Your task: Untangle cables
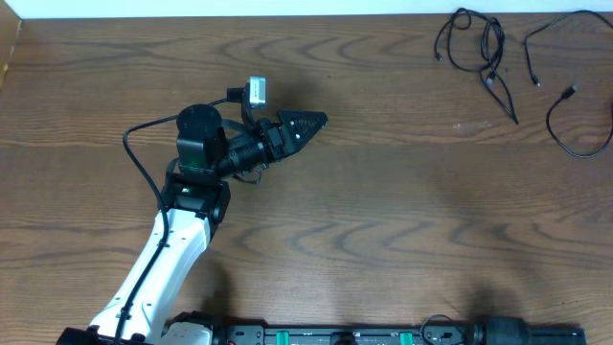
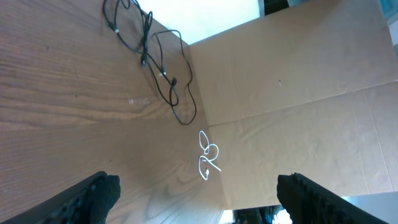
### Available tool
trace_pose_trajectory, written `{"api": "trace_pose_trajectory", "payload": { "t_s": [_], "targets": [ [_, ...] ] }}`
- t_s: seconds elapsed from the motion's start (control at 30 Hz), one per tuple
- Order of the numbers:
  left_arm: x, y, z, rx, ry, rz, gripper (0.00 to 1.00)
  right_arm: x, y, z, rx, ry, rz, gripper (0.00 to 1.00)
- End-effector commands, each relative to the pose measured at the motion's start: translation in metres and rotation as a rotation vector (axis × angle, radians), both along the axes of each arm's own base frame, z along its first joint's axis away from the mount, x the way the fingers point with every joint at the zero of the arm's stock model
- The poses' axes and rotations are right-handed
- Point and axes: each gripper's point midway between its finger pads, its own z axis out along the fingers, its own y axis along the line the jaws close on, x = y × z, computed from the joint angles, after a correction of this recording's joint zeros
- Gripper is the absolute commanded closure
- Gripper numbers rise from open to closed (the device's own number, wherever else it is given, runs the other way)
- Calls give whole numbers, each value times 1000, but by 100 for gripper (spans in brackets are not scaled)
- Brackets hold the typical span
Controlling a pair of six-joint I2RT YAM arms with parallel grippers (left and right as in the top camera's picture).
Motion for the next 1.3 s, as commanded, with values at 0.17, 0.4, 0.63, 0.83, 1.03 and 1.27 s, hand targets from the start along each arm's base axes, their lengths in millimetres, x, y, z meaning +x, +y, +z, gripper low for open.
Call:
{"api": "trace_pose_trajectory", "payload": {
  "t_s": [0.17,0.4,0.63,0.83,1.03,1.27],
  "targets": [
    [0,0,10,3,-48,-10,12,111,-12,-96,68,341,17,1],
    [0,0,10,3,-48,-10,12,178,-30,-184,192,537,-2,1],
    [0,0,10,3,-48,-10,12,210,-57,-253,418,665,-47,1],
    [0,0,10,3,-48,-10,12,222,-60,-290,430,733,-70,1],
    [0,0,10,3,-48,-10,12,232,-68,-337,458,813,-117,1],
    [0,0,10,3,-48,-10,12,233,-73,-359,483,876,-153,1]
  ]
}}
